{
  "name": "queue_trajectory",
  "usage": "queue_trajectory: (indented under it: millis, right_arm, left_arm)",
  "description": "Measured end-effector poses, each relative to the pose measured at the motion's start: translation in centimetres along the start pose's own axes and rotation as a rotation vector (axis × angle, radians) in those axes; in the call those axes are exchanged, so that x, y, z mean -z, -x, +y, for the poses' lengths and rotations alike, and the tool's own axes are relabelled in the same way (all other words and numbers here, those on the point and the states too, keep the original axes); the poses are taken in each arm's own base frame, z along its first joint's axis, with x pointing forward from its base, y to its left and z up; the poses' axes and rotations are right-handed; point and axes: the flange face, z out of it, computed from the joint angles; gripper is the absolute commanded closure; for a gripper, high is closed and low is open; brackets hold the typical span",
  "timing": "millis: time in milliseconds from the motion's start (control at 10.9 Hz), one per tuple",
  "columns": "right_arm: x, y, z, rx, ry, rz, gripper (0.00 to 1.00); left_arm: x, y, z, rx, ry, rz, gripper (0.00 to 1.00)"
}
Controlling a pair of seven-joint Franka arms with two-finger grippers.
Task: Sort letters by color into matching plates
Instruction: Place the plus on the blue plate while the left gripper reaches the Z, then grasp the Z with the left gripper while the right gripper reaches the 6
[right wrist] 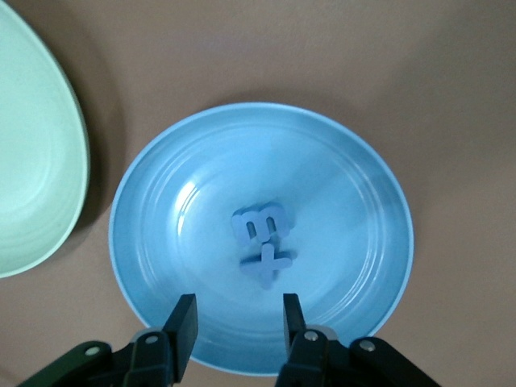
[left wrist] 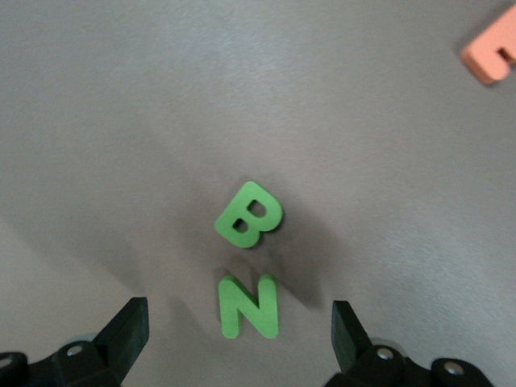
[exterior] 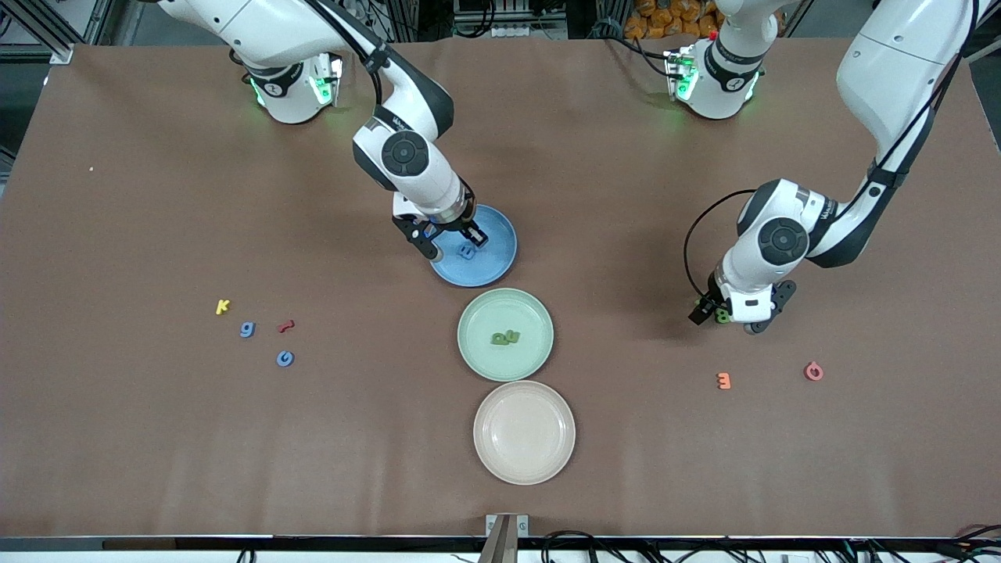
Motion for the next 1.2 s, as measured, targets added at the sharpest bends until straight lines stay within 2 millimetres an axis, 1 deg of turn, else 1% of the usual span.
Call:
queue_trajectory:
  millis: [184, 276, 368, 460, 552, 736, 828, 920, 1012, 1104, 1196]
  right_arm:
    - [0.4, -1.2, 0.0, 0.003, 0.016, 0.024, 0.43]
    - [1.0, -1.9, -0.2, 0.002, 0.016, 0.036, 0.45]
    - [1.9, -2.7, -0.6, -0.002, 0.003, 0.046, 0.46]
    - [3.2, -4.0, -0.8, 0.005, -0.009, 0.059, 0.47]
    - [4.6, -6.0, -0.7, 0.028, -0.015, 0.075, 0.48]
    - [6.8, -11.1, -0.1, 0.079, -0.02, 0.1, 0.48]
    - [7.7, -14.2, 0.6, 0.107, -0.018, 0.108, 0.48]
    - [8.3, -17.5, 1.5, 0.136, -0.016, 0.114, 0.48]
    - [8.7, -20.8, 2.5, 0.158, -0.007, 0.124, 0.48]
    - [8.9, -23.9, 3.8, 0.189, 0.006, 0.136, 0.48]
    - [9.1, -26.8, 5.1, 0.219, 0.018, 0.147, 0.48]
  left_arm:
    - [-0.3, 0.3, -0.2, 0.031, -0.004, 0.005, 0.0]
    - [-0.2, 0.2, -0.1, 0.038, 0.012, 0.007, 0.0]
    - [-0.1, 0.2, 0.0, 0.041, 0.024, 0.009, 0.0]
    - [-0.1, 0.1, 0.1, 0.043, 0.038, 0.009, 0.0]
    - [-0.1, 0.2, 0.2, 0.044, 0.064, 0.007, 0.0]
    - [-0.9, -0.1, -0.3, 0.055, 0.103, -0.004, 0.0]
    - [-1.4, -0.2, -0.6, 0.059, 0.106, -0.009, 0.0]
    - [-1.6, -0.3, -0.8, 0.06, 0.106, -0.013, 0.06]
    - [-1.9, -0.3, -0.8, 0.056, 0.104, -0.014, 0.79]
    - [-2.1, -0.2, -0.8, 0.045, 0.101, -0.011, 1.0]
    - [-2.1, -0.1, -0.8, 0.04, 0.102, -0.009, 1.0]
